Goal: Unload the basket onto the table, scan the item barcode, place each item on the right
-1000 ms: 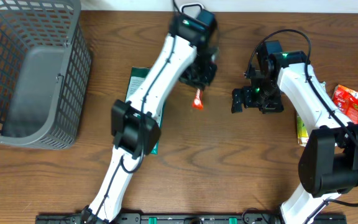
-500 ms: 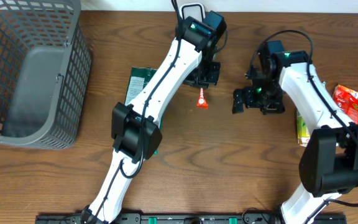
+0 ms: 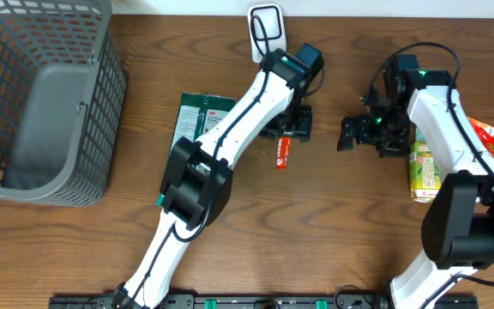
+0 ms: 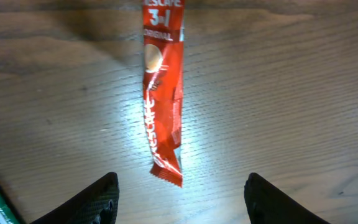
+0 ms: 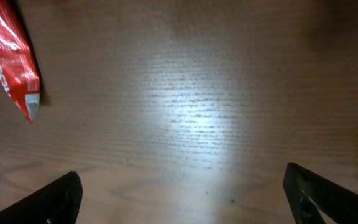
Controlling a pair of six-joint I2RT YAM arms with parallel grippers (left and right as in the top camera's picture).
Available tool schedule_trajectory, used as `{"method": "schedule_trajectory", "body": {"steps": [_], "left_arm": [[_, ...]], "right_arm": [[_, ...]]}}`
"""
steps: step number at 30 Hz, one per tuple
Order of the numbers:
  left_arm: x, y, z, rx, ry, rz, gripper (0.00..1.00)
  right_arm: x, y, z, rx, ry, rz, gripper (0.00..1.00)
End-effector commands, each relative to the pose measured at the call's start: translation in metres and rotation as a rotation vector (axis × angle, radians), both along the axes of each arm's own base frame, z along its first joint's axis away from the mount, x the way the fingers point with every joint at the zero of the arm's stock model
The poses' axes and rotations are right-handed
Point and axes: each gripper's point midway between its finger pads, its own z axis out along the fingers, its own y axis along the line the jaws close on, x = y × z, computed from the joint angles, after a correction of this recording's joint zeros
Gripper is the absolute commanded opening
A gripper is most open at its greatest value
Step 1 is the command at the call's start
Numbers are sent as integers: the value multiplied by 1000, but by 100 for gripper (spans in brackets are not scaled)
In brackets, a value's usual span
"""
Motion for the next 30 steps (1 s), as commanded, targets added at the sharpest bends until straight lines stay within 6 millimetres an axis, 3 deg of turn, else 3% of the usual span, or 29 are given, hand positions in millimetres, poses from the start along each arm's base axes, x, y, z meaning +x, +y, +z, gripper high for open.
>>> {"method": "schedule_trajectory", "body": {"steps": [1,4,11,14,20,21,26,30], "left_arm": [[18,15,29,-18,-71,20,66],[36,41,65,-37,-155,80,66],[51,123,167,-115,-329,253,66],[48,150,189,-119,-359,306,69],[45,184,196,-100,-350,377,71],[45,186,195,-97,-346,383,77],[45,191,194,-93,-340,393,79],[45,191,194,-93,-341,392,79]], "right_arm": [[11,18,18,90,-69,13,99],[12,39,24,201,-69,1,70],[13,77,18,97,-75,-34,60],[18,95,14,-20,-133,-53,60],[18,138,12,-196,-285,-24,57],[18,143,11,-218,-304,-26,54],[16,169,0,-273,-365,-3,47],[20,173,-20,-324,-370,16,42]]}}
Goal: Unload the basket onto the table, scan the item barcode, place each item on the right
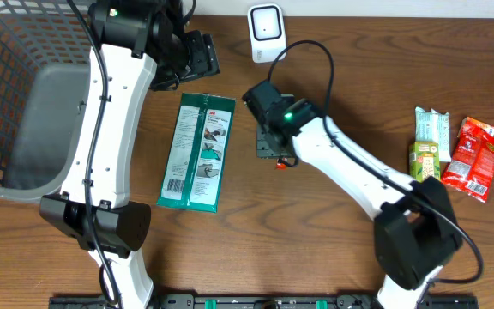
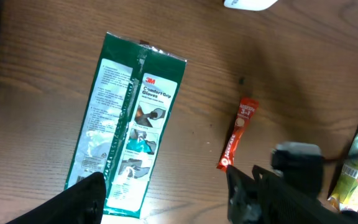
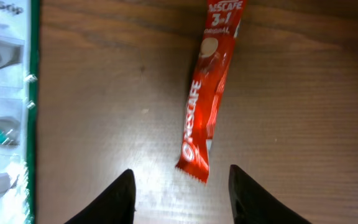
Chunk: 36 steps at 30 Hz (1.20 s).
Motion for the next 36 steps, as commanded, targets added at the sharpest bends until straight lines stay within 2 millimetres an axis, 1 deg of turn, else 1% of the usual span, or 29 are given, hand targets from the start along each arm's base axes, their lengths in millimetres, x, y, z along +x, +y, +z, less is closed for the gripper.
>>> {"method": "schedule_trajectory", "body": {"steps": [1,5,7,9,10,15,19,20,26,28,31,32,34,36], "left_arm": [[0,3,-3,15,4,-6,79],[0,3,-3,15,5,-6,80],[0,3,-3,16,5,-6,80],[0,3,-3,16,5,-5,80],[0,3,-3,15,4,-6,80],[0,3,-3,15,5,-6,80],[0,3,-3,15,5,-6,80],[0,3,-3,15,5,-6,80],[0,3,-3,15,5,-6,80],[0,3,-3,15,5,-6,80],[0,3,-3,15,5,-6,80],[0,3,-3,15,5,-6,80],[0,3,-3,15,4,-6,80],[0,3,-3,15,5,-6,80]], "right_arm": [[12,-10,-20,-99,-31,-54,41],[15,-10,-41,-118,-9,-56,35],[17,-10,-48,-127,-7,-57,34],[17,-12,-54,-145,-6,-58,29],[17,-13,-56,-152,-2,-58,27],[13,-16,-73,-184,32,-52,27],[16,-26,-81,-246,21,-59,26],[17,-28,-81,-255,18,-61,25],[15,-31,-81,-282,32,-13,9],[14,-32,-81,-290,39,6,7],[14,-32,-79,-311,48,80,4],[15,-31,-76,-312,47,92,1],[16,-31,-67,-301,48,90,1],[16,-24,-51,-245,63,127,1]]}}
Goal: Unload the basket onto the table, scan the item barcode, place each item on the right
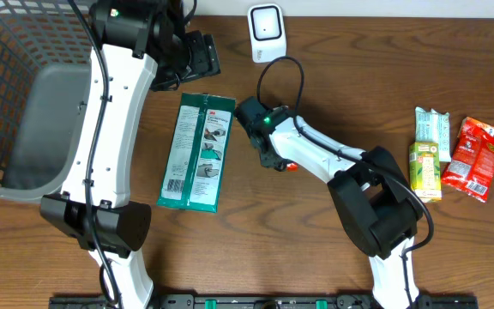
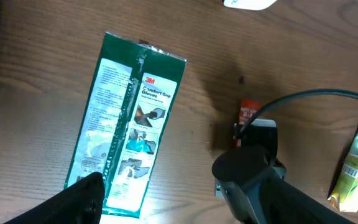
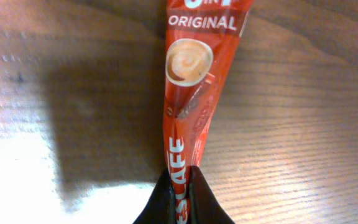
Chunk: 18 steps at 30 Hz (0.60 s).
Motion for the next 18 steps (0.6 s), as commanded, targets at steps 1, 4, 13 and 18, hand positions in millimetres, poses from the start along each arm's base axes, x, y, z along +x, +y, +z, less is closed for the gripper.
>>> {"method": "schedule_trajectory", "body": {"steps": [1,4,13,18], "left_arm": [[1,3,-3,15,4,-5,80],[0,3,-3,15,5,-5,80],[0,3,-3,15,5,-5,80],[1,3,-3,15,5,-5,80]], "right_arm": [[11,11,28,89,11,78,1],[11,25,59,234,41,158,1],[11,-2,142,495,25,126,1],[21,-26,186,543,40,104,1]]}}
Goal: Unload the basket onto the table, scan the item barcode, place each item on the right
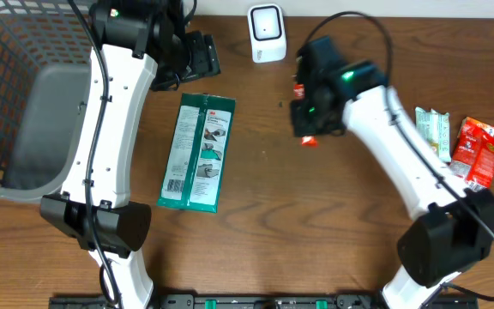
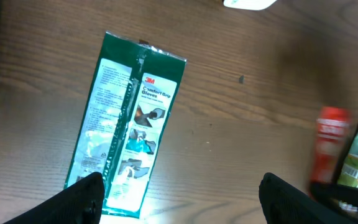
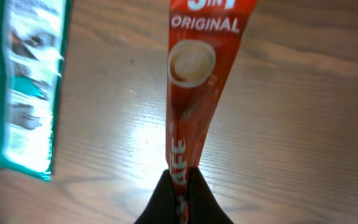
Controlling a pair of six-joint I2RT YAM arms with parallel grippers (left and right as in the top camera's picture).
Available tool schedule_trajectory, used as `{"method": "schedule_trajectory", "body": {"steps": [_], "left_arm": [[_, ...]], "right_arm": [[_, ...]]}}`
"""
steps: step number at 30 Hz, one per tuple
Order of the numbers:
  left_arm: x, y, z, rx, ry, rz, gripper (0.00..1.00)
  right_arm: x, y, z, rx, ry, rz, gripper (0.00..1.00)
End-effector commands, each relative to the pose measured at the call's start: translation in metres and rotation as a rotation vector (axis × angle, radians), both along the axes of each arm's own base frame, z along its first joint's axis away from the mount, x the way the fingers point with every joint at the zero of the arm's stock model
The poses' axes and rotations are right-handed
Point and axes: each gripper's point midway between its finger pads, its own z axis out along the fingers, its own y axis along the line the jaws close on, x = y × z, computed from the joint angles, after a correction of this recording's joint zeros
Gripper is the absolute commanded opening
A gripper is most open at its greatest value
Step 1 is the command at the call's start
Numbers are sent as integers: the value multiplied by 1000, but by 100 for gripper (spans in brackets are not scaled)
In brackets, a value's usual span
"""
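Observation:
My right gripper (image 3: 181, 186) is shut on the lower end of a red Nescafe 3-in-1 sachet (image 3: 201, 81). It holds the sachet (image 1: 308, 138) up off the table, just right of and below the white scanner (image 1: 266, 33) at the back edge. My left gripper (image 2: 182, 205) is open with nothing between its fingers. It hangs high at the back left (image 1: 197, 56), over the top end of the green glove pack. In the left wrist view the sachet (image 2: 329, 143) shows blurred at the right.
A green 3M glove pack (image 1: 197, 153) lies flat left of centre. A grey mesh basket (image 1: 41, 103) fills the far left. At the right edge lie a green snack packet (image 1: 431, 137) and a red one (image 1: 474, 154).
The right gripper, then shut on the sachet down on the table beside the green pack, now holds it lifted and further right, near the scanner. The left arm has not moved.
First my left gripper was open low over the sachet and the right one open off to the right. Then the left stood back by the basket with the right open above the sachet. The right then shut on it and now holds it up.

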Motion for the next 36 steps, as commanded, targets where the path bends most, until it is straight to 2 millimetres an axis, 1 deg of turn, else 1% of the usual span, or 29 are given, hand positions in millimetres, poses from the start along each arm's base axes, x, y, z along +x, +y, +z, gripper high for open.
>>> {"method": "schedule_trajectory", "body": {"steps": [1,3,6,8,11,13,17,20,22,25,27,29,30,36], "left_arm": [[0,3,-3,16,6,-5,80],[0,3,-3,16,6,-5,80],[0,3,-3,16,5,-5,80],[0,3,-3,16,5,-5,80],[0,3,-3,16,6,-5,80],[0,3,-3,16,5,-5,80],[0,3,-3,16,5,-5,80],[0,3,-3,16,5,-5,80],[0,3,-3,16,5,-5,80],[0,3,-3,16,6,-5,80],[0,3,-3,16,5,-5,80],[0,3,-3,16,6,-5,80],[0,3,-3,16,5,-5,80],[0,3,-3,16,5,-5,80]], "right_arm": [[16,-2,44,91,-42,43,1],[25,-5,65,95,-64,39,1],[38,-3,95,100,-98,37,1],[47,0,105,104,-121,39,1],[68,7,104,113,-148,40,1],[85,13,93,116,-166,51,1],[123,28,61,130,-202,57,1],[154,43,41,174,-253,83,1],[171,55,32,233,-282,83,1],[195,62,20,285,-315,26,1],[208,67,11,308,-334,5,1],[217,70,2,320,-346,-6,1],[223,73,-7,336,-348,-13,1],[235,77,-43,338,-329,-40,1]]}}
